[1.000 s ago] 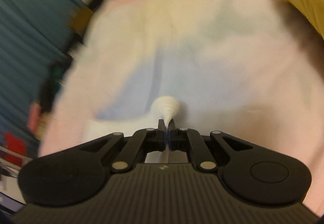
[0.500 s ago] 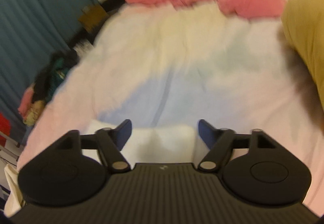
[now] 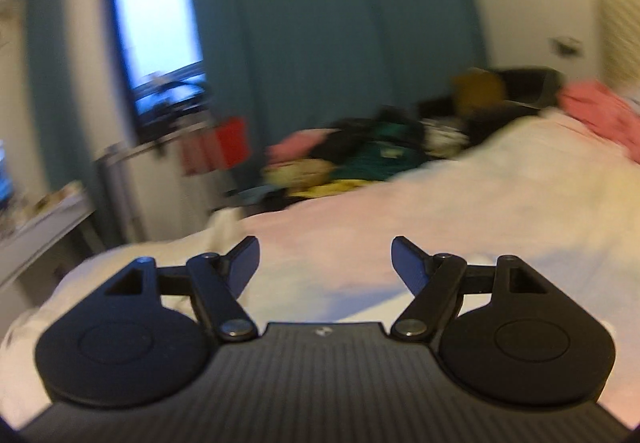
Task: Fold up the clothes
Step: 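Open both grippers and withdraw from the folded sweatpants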
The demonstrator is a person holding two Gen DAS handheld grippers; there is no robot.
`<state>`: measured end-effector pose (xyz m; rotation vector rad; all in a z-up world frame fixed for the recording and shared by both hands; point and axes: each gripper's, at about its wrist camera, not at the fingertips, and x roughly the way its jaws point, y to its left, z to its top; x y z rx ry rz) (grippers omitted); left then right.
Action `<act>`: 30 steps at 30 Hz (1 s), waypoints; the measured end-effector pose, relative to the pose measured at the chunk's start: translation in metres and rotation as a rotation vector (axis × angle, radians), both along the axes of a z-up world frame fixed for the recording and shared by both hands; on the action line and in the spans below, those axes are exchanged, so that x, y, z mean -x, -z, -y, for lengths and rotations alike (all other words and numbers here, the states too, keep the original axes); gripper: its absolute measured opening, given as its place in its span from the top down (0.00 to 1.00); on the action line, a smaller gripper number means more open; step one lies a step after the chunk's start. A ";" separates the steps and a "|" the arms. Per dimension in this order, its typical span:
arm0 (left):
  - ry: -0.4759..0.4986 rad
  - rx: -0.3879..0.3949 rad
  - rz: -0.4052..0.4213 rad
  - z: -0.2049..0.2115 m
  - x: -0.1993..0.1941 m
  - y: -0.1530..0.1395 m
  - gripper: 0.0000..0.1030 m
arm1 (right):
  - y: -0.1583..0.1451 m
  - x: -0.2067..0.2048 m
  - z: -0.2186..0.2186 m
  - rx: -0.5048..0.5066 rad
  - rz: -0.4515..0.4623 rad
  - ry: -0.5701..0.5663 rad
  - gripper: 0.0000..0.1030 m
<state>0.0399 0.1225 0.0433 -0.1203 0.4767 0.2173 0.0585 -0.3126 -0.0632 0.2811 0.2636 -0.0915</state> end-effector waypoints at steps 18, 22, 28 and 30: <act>0.180 -0.033 0.041 0.101 -0.062 0.074 0.19 | 0.028 -0.013 -0.085 0.111 -0.030 -0.281 0.28; 0.196 -0.076 0.019 0.104 -0.049 0.084 0.19 | 0.032 -0.017 -0.089 0.118 -0.040 -0.277 0.28; 0.212 -0.062 0.027 0.098 -0.036 0.085 0.19 | 0.037 -0.019 -0.096 0.138 -0.050 -0.268 0.28; 0.213 -0.055 0.029 0.096 -0.032 0.084 0.19 | 0.037 -0.017 -0.096 0.142 -0.047 -0.264 0.28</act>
